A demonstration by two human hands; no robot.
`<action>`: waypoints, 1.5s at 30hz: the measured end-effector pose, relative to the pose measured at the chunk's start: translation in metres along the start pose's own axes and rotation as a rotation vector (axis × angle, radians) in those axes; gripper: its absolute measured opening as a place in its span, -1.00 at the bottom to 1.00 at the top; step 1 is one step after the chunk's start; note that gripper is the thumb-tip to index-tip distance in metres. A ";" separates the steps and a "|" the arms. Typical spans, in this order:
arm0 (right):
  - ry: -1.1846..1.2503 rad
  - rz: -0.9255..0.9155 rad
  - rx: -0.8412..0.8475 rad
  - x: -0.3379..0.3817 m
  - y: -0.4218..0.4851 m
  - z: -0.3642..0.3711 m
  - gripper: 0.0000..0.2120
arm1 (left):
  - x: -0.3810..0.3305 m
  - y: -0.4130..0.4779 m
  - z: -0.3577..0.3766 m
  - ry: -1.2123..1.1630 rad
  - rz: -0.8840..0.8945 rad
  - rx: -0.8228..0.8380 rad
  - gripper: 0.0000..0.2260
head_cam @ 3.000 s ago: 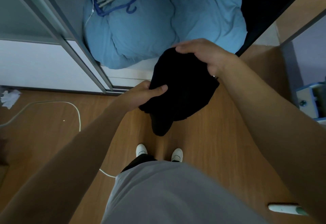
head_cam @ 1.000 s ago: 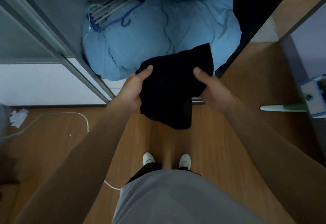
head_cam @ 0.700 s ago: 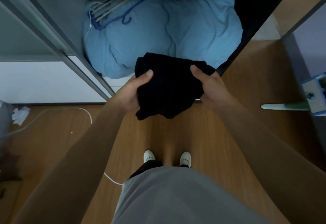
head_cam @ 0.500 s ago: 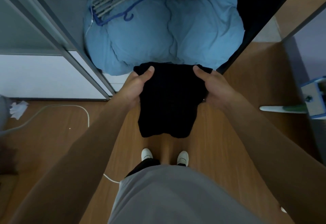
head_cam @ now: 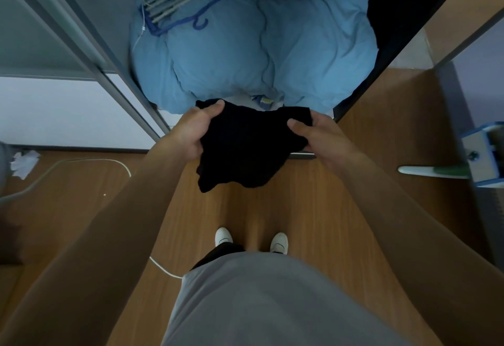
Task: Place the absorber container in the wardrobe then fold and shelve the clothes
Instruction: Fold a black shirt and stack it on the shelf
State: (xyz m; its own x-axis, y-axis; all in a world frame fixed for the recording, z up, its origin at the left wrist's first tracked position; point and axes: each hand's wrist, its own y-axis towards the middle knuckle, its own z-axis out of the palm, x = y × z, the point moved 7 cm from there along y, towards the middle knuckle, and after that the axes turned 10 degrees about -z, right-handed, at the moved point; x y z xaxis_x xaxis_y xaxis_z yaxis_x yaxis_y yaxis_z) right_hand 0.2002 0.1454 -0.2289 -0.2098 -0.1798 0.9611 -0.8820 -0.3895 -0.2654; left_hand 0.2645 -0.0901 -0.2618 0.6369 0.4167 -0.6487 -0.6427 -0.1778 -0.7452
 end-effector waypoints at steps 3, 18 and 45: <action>-0.003 0.014 -0.049 0.000 0.002 -0.006 -0.75 | -0.011 0.003 -0.011 0.296 0.117 -0.133 -0.66; -0.293 -0.038 0.159 0.018 0.000 0.011 -0.57 | -0.024 0.001 -0.007 0.409 0.393 -0.160 -0.76; -0.106 -0.123 0.168 0.028 0.007 0.011 -0.81 | -0.007 0.008 -0.012 0.476 0.330 -0.064 -0.75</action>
State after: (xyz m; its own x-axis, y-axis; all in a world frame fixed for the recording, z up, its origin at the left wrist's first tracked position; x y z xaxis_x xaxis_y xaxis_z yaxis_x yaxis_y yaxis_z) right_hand 0.1924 0.1273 -0.2047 -0.0515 -0.2120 0.9759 -0.8137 -0.5576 -0.1641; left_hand 0.2595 -0.1051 -0.2648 0.5379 -0.1135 -0.8353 -0.8222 -0.2897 -0.4900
